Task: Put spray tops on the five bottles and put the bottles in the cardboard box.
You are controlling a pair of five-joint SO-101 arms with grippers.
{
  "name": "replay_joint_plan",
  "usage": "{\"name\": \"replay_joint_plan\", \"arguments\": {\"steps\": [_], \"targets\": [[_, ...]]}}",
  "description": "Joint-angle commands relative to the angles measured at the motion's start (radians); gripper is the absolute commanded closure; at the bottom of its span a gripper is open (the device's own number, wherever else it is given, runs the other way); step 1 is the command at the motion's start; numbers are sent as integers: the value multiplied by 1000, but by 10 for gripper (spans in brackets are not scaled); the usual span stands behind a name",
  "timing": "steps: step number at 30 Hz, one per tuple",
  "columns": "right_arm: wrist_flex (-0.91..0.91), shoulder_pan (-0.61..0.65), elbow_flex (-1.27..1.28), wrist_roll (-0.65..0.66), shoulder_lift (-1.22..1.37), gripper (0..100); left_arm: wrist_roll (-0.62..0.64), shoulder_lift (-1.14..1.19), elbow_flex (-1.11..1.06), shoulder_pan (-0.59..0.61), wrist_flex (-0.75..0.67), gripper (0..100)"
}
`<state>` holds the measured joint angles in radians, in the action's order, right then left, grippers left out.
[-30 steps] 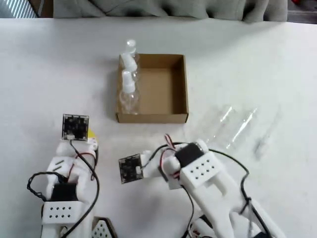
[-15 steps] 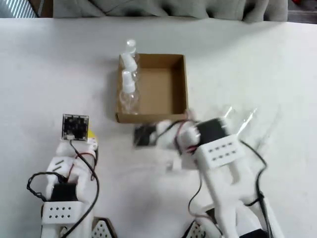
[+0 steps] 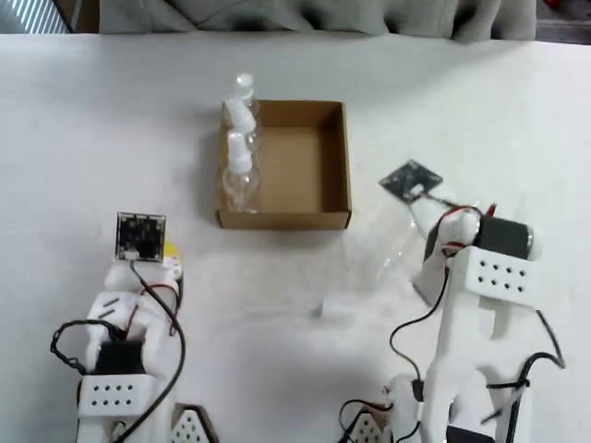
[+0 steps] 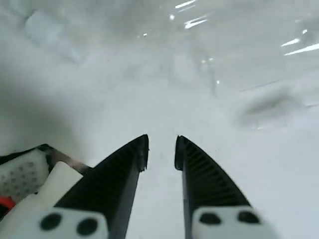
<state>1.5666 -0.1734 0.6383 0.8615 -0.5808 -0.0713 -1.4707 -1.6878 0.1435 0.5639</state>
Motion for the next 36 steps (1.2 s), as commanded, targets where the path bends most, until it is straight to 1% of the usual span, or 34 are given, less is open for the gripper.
{"name": "replay_joint_plan", "arguments": {"steps": [1,3,6,8,11,14,17,23,26,28,33,36], "targets": [[-7,74,94,-2,-5,982,-3,-18,49,4,-20,974],[-64,139,173,-5,-5,980,-3,-18,49,4,-20,975],[-183,214,261,-98,-2,982,-3,-18,49,4,-18,976],[-228,268,301,-135,4,982,-3,-18,49,4,-18,976],[-269,355,342,-120,4,982,-5,-18,49,4,-18,976],[-381,414,404,-138,5,982,-5,-18,49,5,-18,976],[-490,432,453,-213,5,982,-5,-18,49,5,-18,976],[-605,438,502,-247,5,982,-5,-18,49,5,-18,976],[-679,435,532,-315,5,982,-5,-18,49,5,-18,976],[-694,430,532,-336,5,982,-5,-18,49,5,-18,976],[-766,470,531,-345,5,982,-5,-18,49,5,-18,976],[-720,515,531,-345,1,982,-5,-18,49,5,-18,976]]}}
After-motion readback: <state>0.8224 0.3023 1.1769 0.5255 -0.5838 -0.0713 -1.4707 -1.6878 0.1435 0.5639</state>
